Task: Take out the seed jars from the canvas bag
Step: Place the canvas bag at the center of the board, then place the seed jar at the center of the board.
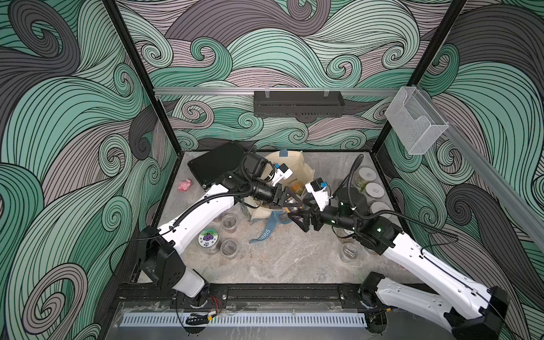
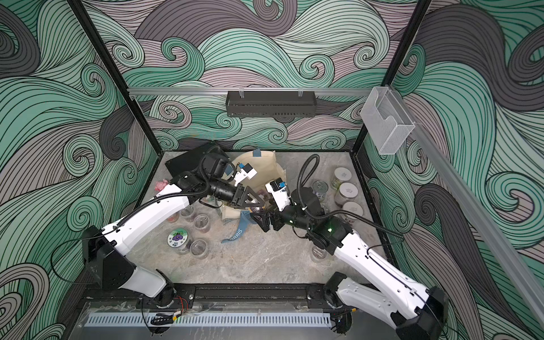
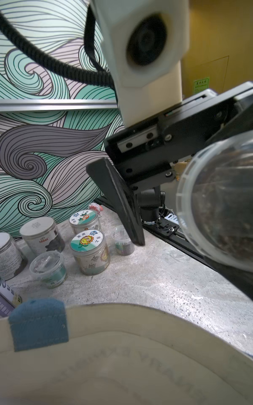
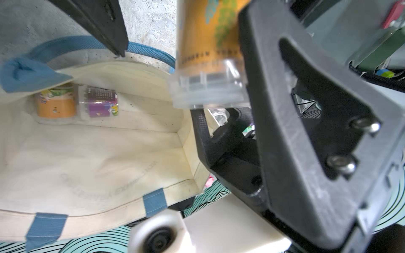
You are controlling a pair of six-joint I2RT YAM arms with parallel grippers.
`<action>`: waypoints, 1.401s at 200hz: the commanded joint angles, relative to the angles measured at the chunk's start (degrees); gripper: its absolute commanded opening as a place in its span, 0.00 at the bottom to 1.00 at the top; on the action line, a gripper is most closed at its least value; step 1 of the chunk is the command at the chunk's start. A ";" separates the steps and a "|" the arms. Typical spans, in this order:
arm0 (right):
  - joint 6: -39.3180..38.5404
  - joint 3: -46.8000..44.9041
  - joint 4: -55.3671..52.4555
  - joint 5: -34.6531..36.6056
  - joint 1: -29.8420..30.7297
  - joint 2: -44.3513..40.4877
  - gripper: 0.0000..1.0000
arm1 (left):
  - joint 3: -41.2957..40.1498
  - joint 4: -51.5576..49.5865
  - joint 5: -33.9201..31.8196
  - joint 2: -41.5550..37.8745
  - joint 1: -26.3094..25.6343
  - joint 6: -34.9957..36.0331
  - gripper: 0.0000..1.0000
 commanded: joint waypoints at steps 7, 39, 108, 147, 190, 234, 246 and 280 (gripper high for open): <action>1.88 -2.22 -3.58 10.97 -0.77 -5.12 0.99 | 1.03 -5.51 -8.95 -2.01 0.02 4.51 0.48; 5.85 -3.43 -9.50 26.12 -1.32 -13.16 0.99 | -1.70 -6.64 -22.76 -4.04 -3.54 5.37 0.45; 11.68 -1.76 -18.42 48.77 -3.19 -29.05 0.99 | 5.10 -6.13 -46.88 5.28 -22.36 7.57 0.42; 11.49 -0.45 -19.48 50.16 -3.21 -31.16 0.99 | 17.70 -6.20 -50.92 17.89 -26.38 10.94 0.42; 11.76 0.25 -20.71 48.92 -3.18 -31.49 0.99 | 35.39 -9.45 -58.36 34.63 -26.01 14.66 0.41; 11.42 0.99 -21.46 48.07 -3.22 -32.30 0.99 | 53.20 -13.05 -61.82 51.19 -24.22 13.93 0.41; 11.33 1.08 -21.46 47.64 -3.23 -32.38 0.99 | 55.96 -13.02 -61.59 53.84 -23.35 13.17 0.41; 11.74 1.03 -21.48 46.92 -3.22 -32.14 0.99 | 57.55 -9.80 -60.71 57.57 -21.28 11.17 0.41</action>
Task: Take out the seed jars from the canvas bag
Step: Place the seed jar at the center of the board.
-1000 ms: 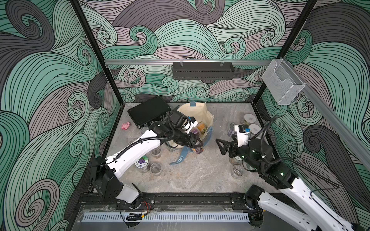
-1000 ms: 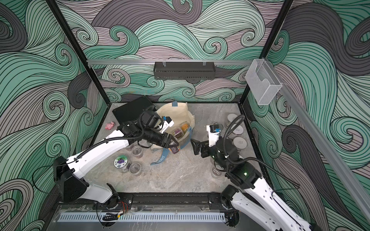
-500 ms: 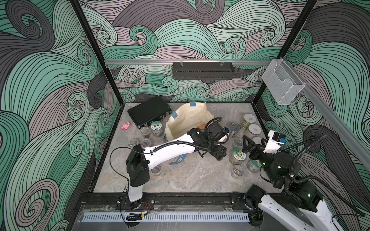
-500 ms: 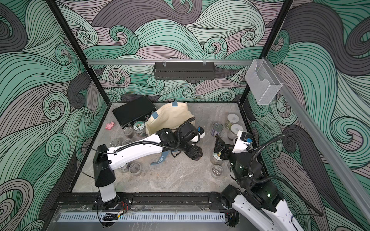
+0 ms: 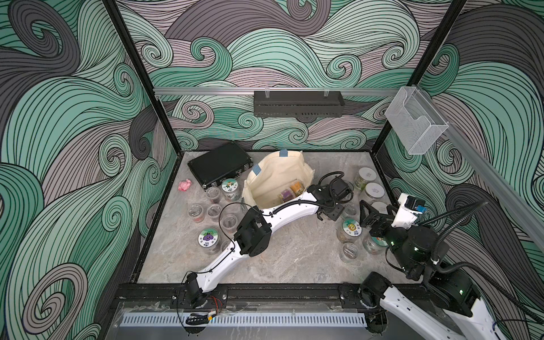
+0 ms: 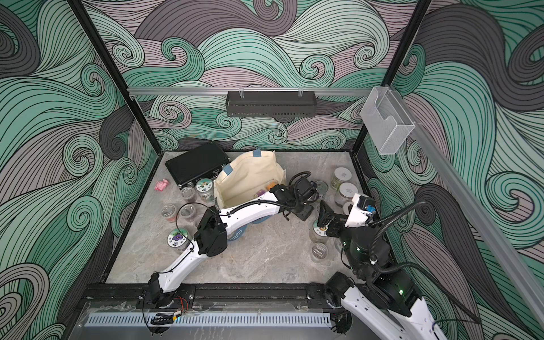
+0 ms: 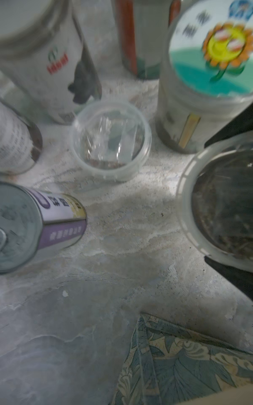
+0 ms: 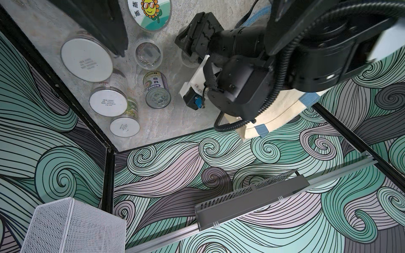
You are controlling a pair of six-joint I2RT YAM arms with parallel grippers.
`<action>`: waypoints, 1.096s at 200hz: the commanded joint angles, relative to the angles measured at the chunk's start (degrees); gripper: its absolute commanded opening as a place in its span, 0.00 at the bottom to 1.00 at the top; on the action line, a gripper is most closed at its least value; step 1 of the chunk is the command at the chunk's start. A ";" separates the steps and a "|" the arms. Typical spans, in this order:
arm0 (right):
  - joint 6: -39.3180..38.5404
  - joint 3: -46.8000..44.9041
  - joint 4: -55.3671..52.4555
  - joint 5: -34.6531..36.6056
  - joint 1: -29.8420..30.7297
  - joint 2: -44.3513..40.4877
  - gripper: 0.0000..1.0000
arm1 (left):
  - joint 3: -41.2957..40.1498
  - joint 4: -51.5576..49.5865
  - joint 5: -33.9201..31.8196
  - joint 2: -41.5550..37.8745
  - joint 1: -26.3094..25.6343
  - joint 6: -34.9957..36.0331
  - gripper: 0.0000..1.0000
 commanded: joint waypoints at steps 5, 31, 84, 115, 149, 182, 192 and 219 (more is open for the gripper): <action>0.64 1.07 -0.43 -0.75 -0.24 -0.02 0.99 | 2.93 0.99 -0.60 1.58 1.95 -2.02 0.41; 1.08 0.96 -0.46 -1.37 -0.25 0.63 0.99 | 3.76 3.31 0.88 3.73 2.25 -3.05 0.41; 1.41 0.74 -0.32 -1.39 -0.26 0.86 0.99 | 5.63 5.78 3.96 6.14 2.08 -4.80 0.42; 1.93 0.44 -0.34 -1.54 -0.26 1.12 0.99 | 5.89 6.47 5.91 6.81 1.77 -5.29 0.49; 2.27 0.40 -0.24 -1.85 -0.26 1.37 0.99 | 6.95 4.69 8.90 6.03 1.73 -5.73 0.79; 2.82 0.60 -0.14 -2.51 -0.26 1.69 0.99 | 7.03 3.93 11.66 1.94 1.61 -6.17 0.98; 2.90 0.81 -0.14 -2.64 -0.26 1.73 0.99 | 7.04 3.62 12.64 0.37 1.66 -6.34 0.99; 2.90 1.50 -0.23 -3.12 -0.26 1.57 0.99 | 7.04 1.87 15.42 -4.46 1.64 -7.19 0.99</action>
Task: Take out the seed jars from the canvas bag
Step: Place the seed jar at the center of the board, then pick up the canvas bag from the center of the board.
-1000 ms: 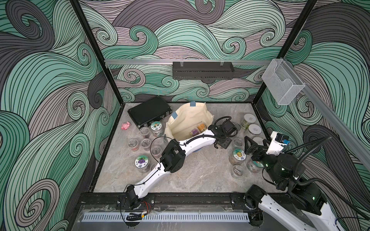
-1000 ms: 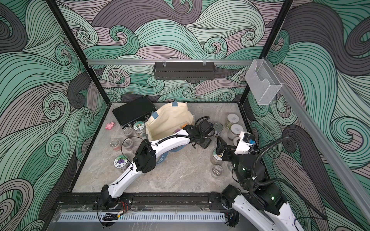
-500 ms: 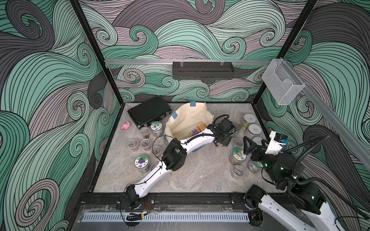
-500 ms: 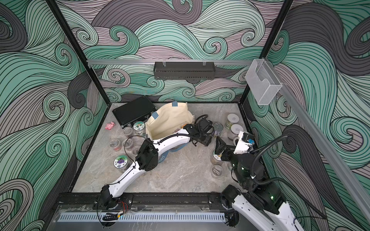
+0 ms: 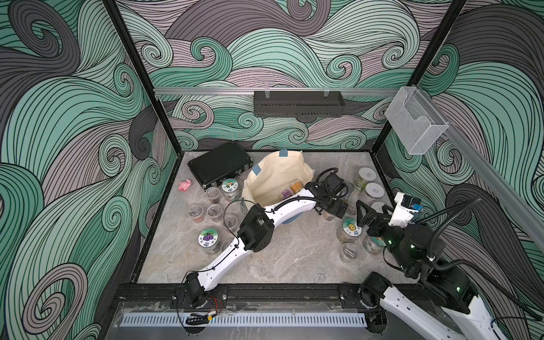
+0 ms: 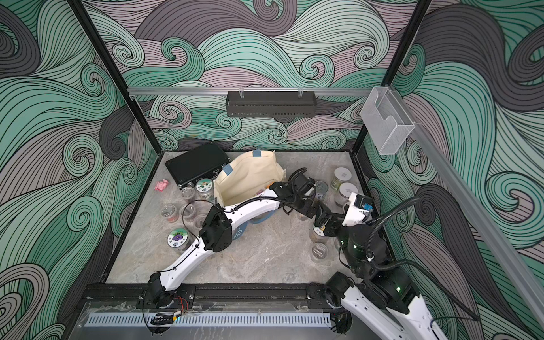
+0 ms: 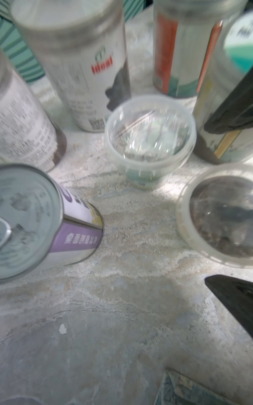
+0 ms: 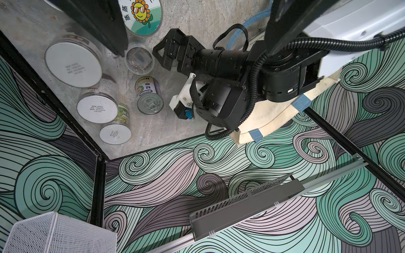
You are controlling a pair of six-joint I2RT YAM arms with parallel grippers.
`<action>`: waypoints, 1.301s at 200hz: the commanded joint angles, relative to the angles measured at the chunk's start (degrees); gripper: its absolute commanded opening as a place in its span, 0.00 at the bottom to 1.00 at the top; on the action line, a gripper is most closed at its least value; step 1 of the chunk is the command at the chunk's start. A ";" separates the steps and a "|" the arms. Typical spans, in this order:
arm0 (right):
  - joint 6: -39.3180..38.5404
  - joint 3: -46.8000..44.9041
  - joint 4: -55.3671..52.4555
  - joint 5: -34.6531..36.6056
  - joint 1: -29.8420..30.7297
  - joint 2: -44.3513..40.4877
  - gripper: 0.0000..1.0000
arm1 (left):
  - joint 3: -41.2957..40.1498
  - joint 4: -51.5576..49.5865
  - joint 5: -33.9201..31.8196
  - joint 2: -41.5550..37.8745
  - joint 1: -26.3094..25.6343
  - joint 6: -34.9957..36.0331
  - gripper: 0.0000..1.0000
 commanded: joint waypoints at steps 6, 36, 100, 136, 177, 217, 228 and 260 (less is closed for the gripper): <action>0.51 1.75 -0.25 -0.78 -0.11 0.20 0.99 | 2.38 -2.53 4.08 -9.49 -0.27 -1.39 0.99; 0.52 2.51 -0.20 -1.26 -0.09 -0.45 0.99 | 2.01 -6.20 3.88 -16.87 -0.33 -0.13 0.99; 0.46 2.72 -0.22 -3.84 -0.09 0.23 0.99 | -1.31 -17.85 -6.70 -32.46 5.31 10.62 0.99; 0.63 2.72 -0.18 -6.66 -0.09 2.32 0.99 | -5.54 -23.30 -8.33 -37.15 14.67 15.64 0.99; 0.74 3.44 -0.25 -10.66 -0.09 6.50 0.99 | -9.10 -26.80 -12.35 -37.20 22.79 20.04 0.98; 0.23 4.89 -0.30 -16.41 -0.18 12.19 0.99 | -12.74 -25.24 -5.97 -35.11 29.92 20.73 0.99; 0.24 5.14 -0.35 -18.00 -0.23 13.60 0.99 | -12.68 -25.09 -5.74 -34.09 31.14 21.00 0.98; 0.19 5.75 -0.72 -22.04 -0.77 17.51 0.99 | -11.75 -24.90 -1.84 -30.68 33.05 21.44 0.92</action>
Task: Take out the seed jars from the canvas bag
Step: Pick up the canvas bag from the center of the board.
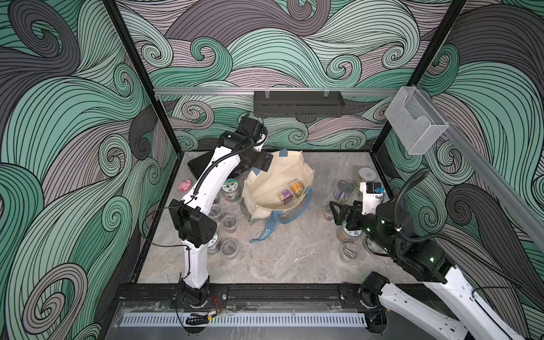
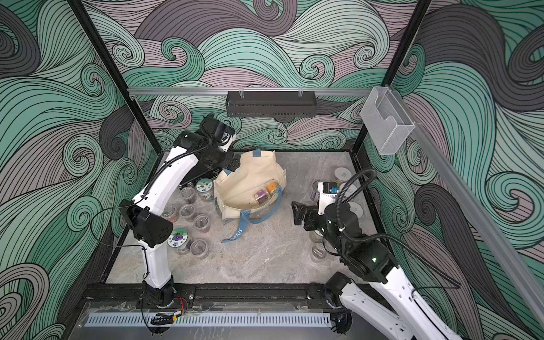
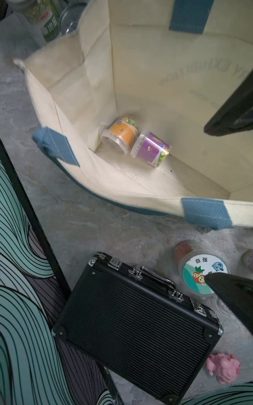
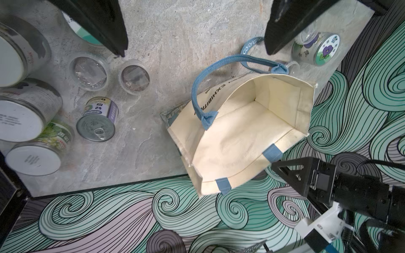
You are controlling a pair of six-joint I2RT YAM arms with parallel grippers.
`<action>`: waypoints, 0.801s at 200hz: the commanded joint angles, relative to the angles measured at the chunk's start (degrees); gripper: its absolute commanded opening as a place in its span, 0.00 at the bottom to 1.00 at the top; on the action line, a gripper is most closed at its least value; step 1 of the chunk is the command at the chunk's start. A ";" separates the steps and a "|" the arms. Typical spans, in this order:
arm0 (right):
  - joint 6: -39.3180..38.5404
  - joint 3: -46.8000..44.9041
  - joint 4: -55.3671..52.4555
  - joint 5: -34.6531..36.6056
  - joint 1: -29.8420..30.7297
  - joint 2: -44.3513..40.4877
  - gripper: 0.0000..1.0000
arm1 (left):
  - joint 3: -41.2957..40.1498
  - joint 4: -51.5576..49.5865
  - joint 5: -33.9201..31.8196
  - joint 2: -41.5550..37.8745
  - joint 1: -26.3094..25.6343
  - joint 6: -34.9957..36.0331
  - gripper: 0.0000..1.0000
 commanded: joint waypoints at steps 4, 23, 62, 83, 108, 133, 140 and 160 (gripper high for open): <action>0.01 1.85 -0.62 -5.02 -0.75 2.51 0.99 | 1.23 -0.91 4.64 2.80 1.06 1.27 0.91; -0.28 2.35 -1.11 -7.65 -1.12 4.84 0.99 | 2.41 -1.31 7.86 5.22 1.75 1.88 0.84; -0.95 2.94 -1.58 -12.72 -1.84 9.00 0.99 | 5.78 -5.31 17.67 9.27 2.18 1.46 0.36; -1.49 2.96 -1.56 -14.17 -2.17 10.13 0.99 | 2.24 -4.79 18.28 6.63 0.93 1.21 0.01; -2.39 3.72 -0.99 -17.00 -2.26 12.34 0.99 | -9.97 2.97 17.76 -1.57 -2.84 2.65 0.00; -2.87 4.39 1.93 -22.23 -2.26 14.48 0.96 | -21.70 11.73 15.11 -9.40 -7.69 4.22 0.00; -2.82 4.57 2.83 -23.60 -2.14 15.15 0.94 | -24.97 14.47 14.24 -11.29 -8.92 4.45 0.00; -2.07 5.04 5.55 -27.28 -2.05 17.20 0.88 | -33.88 21.64 12.31 -16.17 -11.40 5.23 0.00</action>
